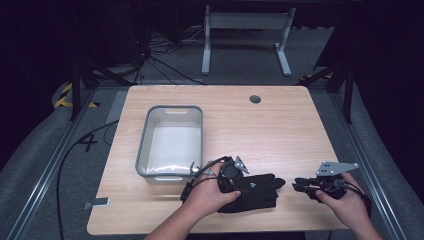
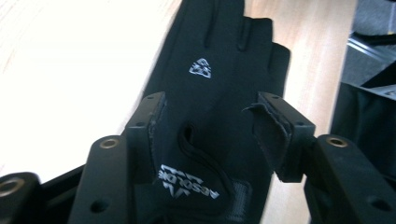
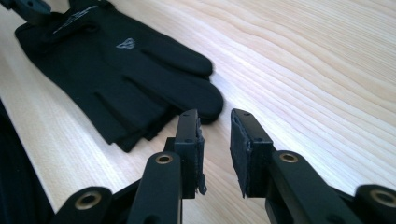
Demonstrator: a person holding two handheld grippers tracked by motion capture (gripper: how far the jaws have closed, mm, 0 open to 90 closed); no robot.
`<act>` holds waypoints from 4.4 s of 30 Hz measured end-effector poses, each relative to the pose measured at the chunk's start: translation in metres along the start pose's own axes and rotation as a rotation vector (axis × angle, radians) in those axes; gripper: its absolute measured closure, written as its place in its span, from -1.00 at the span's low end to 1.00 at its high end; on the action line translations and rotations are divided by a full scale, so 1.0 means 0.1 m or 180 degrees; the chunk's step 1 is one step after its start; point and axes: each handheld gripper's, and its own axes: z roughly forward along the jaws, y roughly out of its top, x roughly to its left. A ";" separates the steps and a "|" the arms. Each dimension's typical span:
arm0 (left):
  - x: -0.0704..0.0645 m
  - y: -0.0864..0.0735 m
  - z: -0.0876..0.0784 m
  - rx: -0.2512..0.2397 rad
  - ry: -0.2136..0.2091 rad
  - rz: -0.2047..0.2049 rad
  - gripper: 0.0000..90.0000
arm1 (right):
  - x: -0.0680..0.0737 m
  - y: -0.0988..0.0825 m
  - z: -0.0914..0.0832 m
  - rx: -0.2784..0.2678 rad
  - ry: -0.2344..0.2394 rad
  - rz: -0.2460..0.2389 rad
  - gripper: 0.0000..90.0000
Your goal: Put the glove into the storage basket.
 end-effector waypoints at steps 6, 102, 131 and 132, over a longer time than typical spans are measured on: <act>0.01 0.11 0.19 0.0241 -0.0034 0.0160 -0.13 | -0.11 -0.08 -0.04 -0.0048 -0.0044 0.0146 0.58; 0.06 0.23 0.43 0.0589 -0.0034 -0.0168 0.45 | -0.13 -0.16 0.08 -0.0147 0.0327 0.0214 0.38; 0.18 0.56 -0.57 0.0148 -0.0051 -0.0609 0.44 | -0.18 -0.13 0.17 -0.0125 0.0327 0.0336 0.35; 0.19 0.55 -0.60 0.0117 -0.0041 -0.0617 0.44 | -0.18 -0.13 0.17 -0.0128 0.0332 0.0337 0.35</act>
